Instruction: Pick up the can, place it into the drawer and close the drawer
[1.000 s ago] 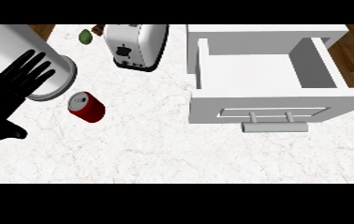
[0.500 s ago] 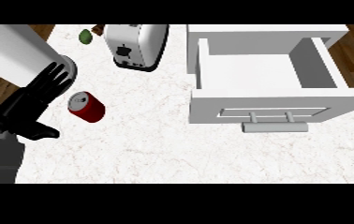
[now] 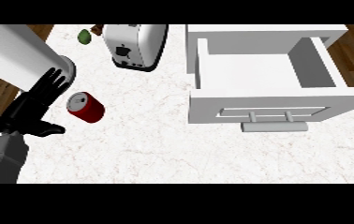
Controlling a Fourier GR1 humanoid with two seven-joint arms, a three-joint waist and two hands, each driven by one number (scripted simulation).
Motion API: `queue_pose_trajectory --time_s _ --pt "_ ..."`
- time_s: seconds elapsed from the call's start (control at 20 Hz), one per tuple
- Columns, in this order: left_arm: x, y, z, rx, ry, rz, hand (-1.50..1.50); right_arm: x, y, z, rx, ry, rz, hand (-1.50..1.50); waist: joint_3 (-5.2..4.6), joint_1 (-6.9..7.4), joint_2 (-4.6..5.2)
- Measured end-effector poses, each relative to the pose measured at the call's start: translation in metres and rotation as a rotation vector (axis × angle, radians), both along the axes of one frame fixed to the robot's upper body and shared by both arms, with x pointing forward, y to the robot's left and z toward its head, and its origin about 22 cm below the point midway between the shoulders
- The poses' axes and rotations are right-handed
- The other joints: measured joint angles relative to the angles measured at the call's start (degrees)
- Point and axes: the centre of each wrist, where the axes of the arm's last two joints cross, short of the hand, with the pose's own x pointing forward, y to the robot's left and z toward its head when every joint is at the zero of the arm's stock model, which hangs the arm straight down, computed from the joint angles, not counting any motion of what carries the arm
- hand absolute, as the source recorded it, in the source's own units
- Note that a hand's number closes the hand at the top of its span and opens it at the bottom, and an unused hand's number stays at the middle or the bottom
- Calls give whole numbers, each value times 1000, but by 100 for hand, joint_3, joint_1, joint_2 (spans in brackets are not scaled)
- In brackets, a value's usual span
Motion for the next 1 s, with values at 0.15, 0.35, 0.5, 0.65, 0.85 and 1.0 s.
queue_pose_trajectory --time_s 0.15,0.35,0.5,0.65,0.85,1.0 --pt "-1 6 -12 6 14 18 -150 0 -1 1 -2 -3 5 -150 -1 -3 2" --pt "-4 9 -30 23 30 27 -150 -3 -3 0 -3 -5 4 -150 -3 -16 7" --pt "-6 12 -40 19 39 26 -150 -2 -7 0 -1 -6 8 -150 -4 -28 12" --pt "-8 8 -52 10 56 21 -150 -3 -8 5 -5 -7 10 -150 -7 -45 19" --pt "-13 6 -63 -2 80 29 -150 -1 -16 3 -8 -13 8 -150 -7 -41 20" --pt "-13 5 -68 -7 99 31 -150 0 -12 8 1 -16 15 -150 -12 -72 33"
